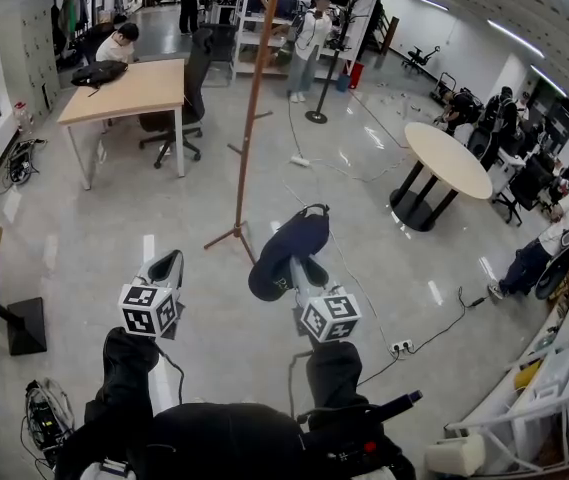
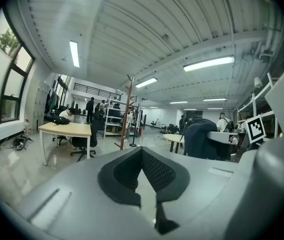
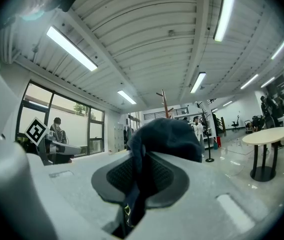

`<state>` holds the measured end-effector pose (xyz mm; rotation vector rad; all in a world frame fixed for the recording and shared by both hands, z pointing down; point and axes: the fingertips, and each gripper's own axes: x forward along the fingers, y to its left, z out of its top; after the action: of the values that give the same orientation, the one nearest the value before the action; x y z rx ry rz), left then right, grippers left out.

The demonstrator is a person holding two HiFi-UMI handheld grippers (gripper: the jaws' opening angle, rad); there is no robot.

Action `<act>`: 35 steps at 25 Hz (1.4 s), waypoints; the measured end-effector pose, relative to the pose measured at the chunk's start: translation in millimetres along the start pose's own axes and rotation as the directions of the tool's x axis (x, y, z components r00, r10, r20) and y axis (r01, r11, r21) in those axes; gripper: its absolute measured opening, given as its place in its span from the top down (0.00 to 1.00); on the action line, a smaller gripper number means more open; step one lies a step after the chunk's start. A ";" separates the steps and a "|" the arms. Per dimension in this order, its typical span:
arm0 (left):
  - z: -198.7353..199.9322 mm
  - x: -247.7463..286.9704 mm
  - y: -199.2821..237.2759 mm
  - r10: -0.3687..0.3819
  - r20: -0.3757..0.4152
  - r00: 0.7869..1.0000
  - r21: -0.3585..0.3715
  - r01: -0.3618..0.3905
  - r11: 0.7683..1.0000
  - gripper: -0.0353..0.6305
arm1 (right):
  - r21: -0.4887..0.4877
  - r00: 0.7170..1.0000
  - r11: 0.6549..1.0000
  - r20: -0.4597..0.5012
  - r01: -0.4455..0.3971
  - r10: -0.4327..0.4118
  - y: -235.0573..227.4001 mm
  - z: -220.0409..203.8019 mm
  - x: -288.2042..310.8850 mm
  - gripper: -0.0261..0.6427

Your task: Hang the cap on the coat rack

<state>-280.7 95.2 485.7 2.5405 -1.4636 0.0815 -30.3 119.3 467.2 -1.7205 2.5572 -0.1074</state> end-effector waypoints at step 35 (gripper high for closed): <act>-18.5 28.3 -15.3 0.074 0.012 0.997 -0.052 -0.073 0.996 0.94 | 0.010 0.988 0.988 -0.005 -0.151 0.152 -22.3 -13.9 21.1 0.90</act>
<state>-252.2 82.5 505.7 2.4520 -1.5444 0.0366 -18.8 91.7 482.8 -1.5179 2.6758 -0.1170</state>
